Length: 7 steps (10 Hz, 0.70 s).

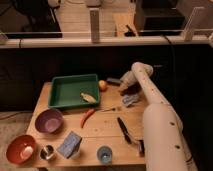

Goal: Place eraser in tray

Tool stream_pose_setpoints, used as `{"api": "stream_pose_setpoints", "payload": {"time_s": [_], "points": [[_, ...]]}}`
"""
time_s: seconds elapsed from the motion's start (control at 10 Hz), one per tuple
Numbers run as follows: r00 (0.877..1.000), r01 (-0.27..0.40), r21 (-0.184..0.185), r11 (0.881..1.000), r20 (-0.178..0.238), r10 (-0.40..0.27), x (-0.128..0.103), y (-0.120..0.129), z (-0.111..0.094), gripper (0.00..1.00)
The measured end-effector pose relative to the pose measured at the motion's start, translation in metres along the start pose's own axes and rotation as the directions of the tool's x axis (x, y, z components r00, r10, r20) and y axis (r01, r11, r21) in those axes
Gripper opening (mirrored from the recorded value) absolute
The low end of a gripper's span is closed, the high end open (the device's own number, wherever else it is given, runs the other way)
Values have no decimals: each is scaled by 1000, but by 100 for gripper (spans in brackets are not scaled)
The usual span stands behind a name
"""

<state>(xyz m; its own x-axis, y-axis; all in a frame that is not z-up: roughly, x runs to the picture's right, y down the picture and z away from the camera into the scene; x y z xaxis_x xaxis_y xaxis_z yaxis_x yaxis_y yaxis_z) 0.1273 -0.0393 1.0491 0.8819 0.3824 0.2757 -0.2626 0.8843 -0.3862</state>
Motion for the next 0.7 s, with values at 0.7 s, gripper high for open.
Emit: {"api": "stream_pose_setpoints", "payload": {"time_s": [0.7], "points": [[1000, 3, 0, 1000, 0, -3, -1, 0, 0, 22]]}}
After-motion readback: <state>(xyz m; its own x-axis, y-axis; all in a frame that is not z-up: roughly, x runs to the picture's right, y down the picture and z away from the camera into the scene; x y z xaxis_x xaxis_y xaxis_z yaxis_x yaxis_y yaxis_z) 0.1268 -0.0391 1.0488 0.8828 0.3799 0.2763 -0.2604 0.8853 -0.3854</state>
